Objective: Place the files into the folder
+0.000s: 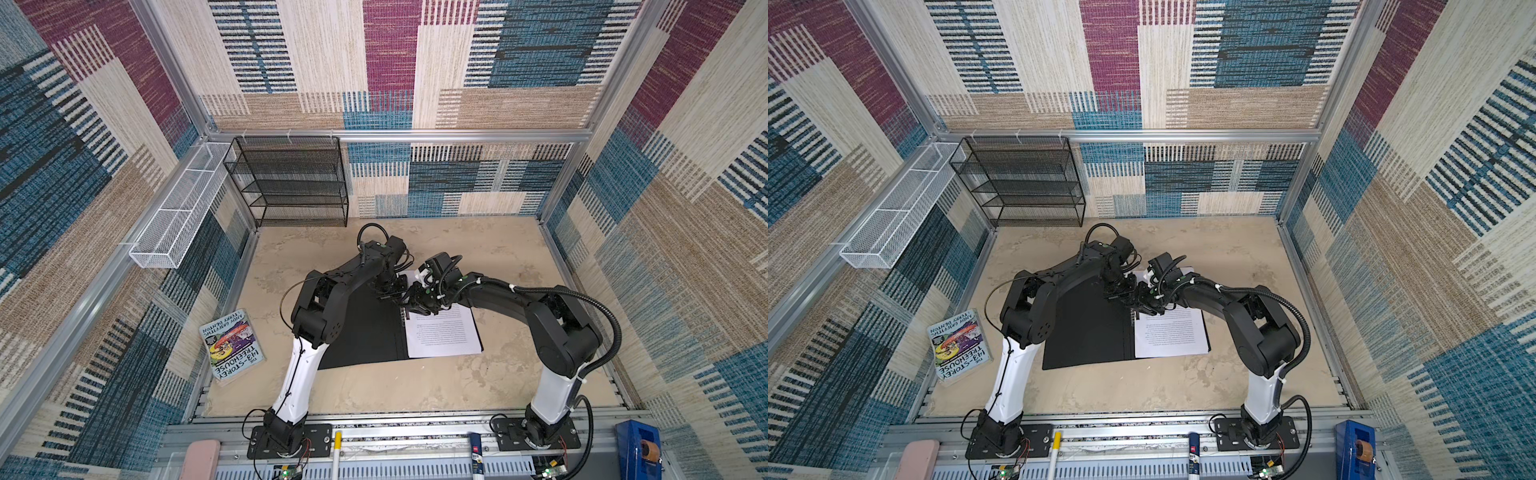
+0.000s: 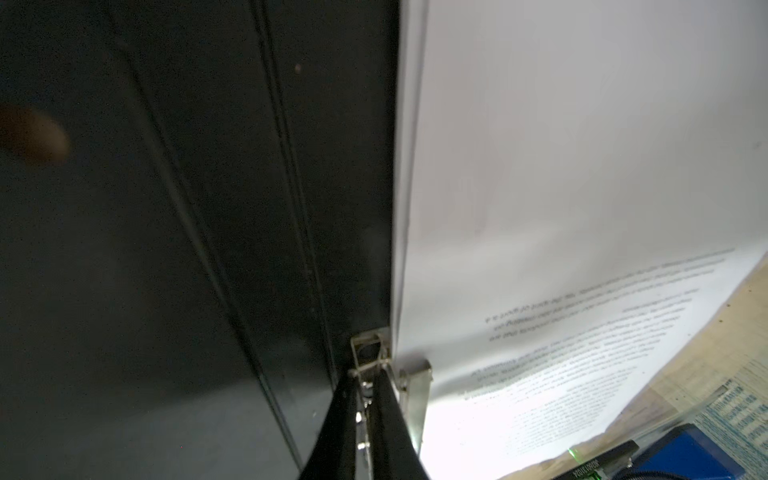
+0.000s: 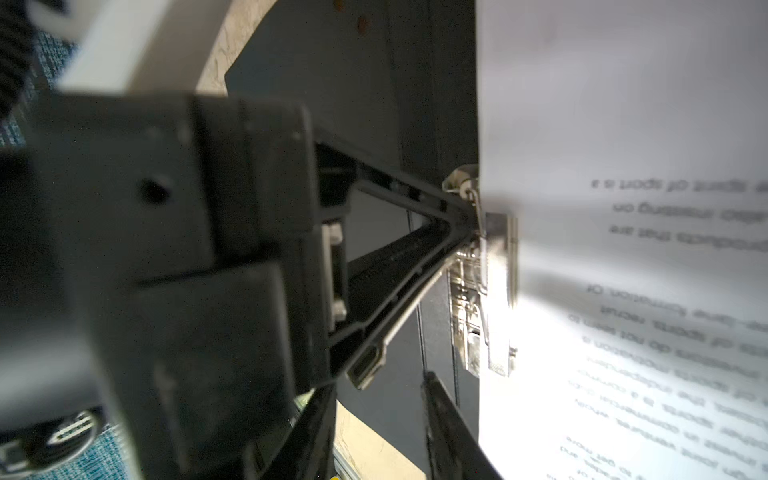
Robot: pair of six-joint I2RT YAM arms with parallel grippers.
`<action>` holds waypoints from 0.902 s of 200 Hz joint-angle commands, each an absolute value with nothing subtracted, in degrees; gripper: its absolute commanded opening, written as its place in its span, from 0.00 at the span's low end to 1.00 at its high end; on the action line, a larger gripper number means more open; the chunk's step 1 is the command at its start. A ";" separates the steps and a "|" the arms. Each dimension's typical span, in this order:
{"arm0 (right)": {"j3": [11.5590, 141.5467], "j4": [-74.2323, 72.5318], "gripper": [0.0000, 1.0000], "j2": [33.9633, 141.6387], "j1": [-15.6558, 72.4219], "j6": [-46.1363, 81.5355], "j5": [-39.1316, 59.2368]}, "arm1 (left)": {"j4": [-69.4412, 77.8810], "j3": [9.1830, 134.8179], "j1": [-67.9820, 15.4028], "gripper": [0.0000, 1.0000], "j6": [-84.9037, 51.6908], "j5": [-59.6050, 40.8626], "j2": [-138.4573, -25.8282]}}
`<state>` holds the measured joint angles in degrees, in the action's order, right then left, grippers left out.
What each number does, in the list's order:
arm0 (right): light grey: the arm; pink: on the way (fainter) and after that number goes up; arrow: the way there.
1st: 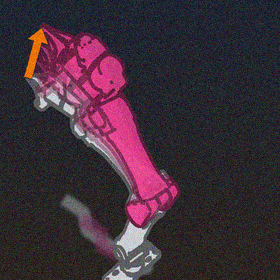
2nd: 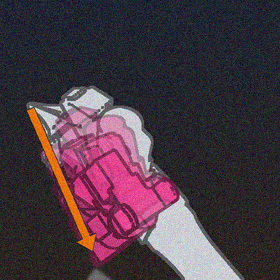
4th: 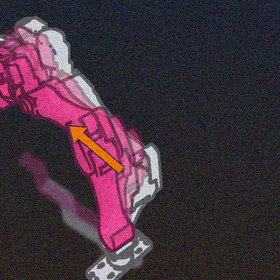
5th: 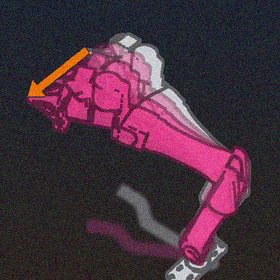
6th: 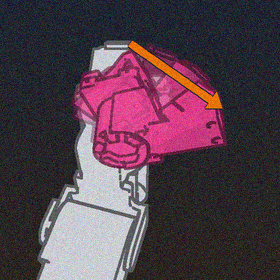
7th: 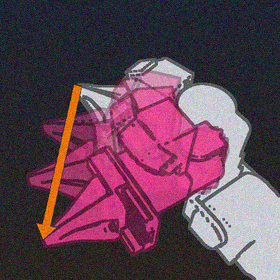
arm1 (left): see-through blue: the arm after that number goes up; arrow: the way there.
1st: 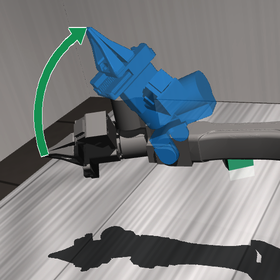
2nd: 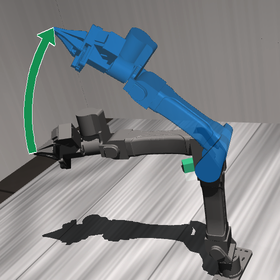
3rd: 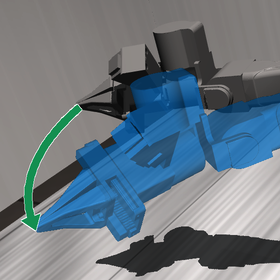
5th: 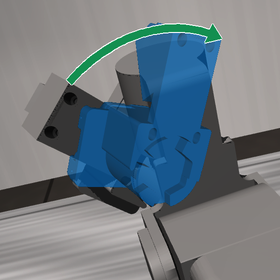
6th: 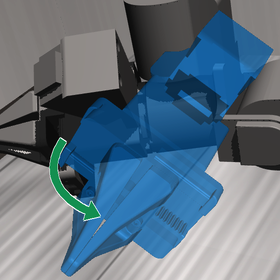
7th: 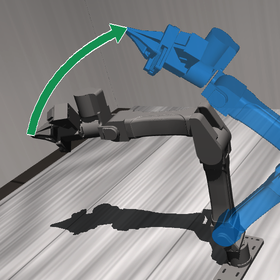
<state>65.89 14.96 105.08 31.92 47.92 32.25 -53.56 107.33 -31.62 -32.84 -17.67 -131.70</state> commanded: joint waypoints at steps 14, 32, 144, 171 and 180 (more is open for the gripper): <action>64.12 10.26 0.34 104.90 30.73 52.29 33.49 | -54.03 106.96 -31.72 0.10 -32.18 -17.92 -132.19; 63.80 8.75 0.34 105.33 30.19 53.00 35.09 | -53.98 106.72 -31.73 0.10 -32.20 -17.72 -132.16; 64.56 5.24 0.33 106.43 29.64 55.36 38.58 | -53.50 106.23 -31.73 0.10 -32.54 -17.97 -132.50; 64.50 4.13 0.31 107.60 29.63 56.25 39.99 | -53.51 106.14 -31.73 0.10 -32.52 -17.84 -132.47; 64.36 4.11 0.29 107.75 29.62 56.34 39.82 | -53.46 106.18 -31.73 0.10 -32.56 -17.92 -132.53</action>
<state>64.45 8.91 107.22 29.65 54.54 39.83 -52.73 106.69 -31.51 -32.84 -18.37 -131.70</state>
